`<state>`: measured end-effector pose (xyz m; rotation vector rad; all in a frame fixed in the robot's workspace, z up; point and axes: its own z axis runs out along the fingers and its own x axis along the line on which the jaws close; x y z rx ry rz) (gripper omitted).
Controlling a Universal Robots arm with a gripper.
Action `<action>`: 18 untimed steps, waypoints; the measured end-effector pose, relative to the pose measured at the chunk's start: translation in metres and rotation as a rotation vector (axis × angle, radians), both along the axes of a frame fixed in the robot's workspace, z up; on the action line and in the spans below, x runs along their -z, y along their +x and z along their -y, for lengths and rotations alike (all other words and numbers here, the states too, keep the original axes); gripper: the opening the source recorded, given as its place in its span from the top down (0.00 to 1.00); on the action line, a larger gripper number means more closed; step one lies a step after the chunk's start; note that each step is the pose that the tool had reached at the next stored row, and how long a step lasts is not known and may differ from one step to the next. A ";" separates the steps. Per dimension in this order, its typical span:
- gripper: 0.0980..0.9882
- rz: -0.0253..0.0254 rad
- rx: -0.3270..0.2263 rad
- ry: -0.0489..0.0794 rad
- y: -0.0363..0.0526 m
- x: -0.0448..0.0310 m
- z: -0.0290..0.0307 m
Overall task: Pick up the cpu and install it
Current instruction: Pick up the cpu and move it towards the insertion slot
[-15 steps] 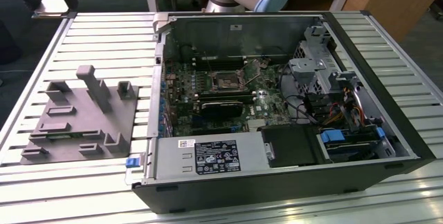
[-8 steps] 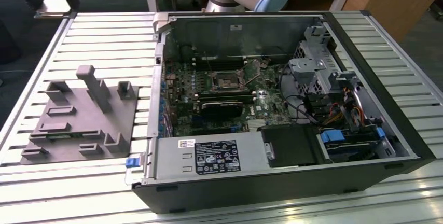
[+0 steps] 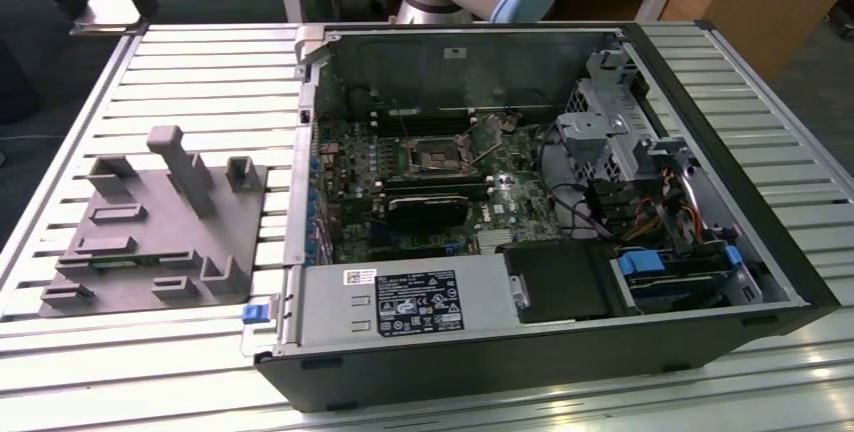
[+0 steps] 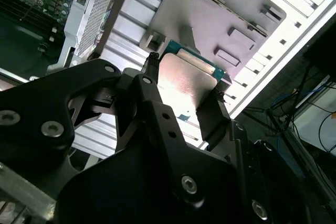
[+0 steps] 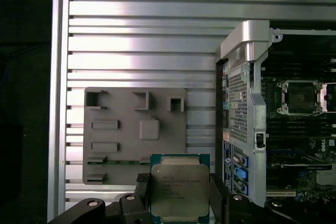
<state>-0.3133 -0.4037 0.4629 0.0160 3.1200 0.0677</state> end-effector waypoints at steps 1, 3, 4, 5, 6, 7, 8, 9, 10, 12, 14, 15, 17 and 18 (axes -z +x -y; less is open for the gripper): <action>0.51 0.0000 0.000 0.000 0.0004 0.0000 0.0000; 0.51 0.0001 0.000 0.000 0.0010 0.0001 0.0000; 0.51 0.0000 0.000 0.000 0.0013 0.0000 0.0000; 0.51 0.0000 0.000 0.000 0.0016 0.0000 0.0000; 0.51 0.0000 0.000 0.000 0.0020 0.0001 0.0000; 0.51 0.0000 0.000 0.000 0.0023 0.0001 0.0000; 0.51 0.0000 0.000 0.000 0.0027 0.0001 0.0000; 0.51 -0.0001 0.000 0.000 0.0031 0.0001 0.0000; 0.51 0.0000 0.000 0.000 0.0034 0.0001 0.0000; 0.51 -0.0001 0.000 0.000 0.0041 0.0001 0.0000; 0.51 0.0000 0.000 0.000 0.0048 0.0001 0.0000; 0.51 0.0000 0.000 0.000 0.0052 0.0001 0.0000; 0.51 0.0001 0.000 0.000 0.0059 0.0001 0.0000; 0.51 0.0001 0.000 0.000 0.0063 0.0001 0.0000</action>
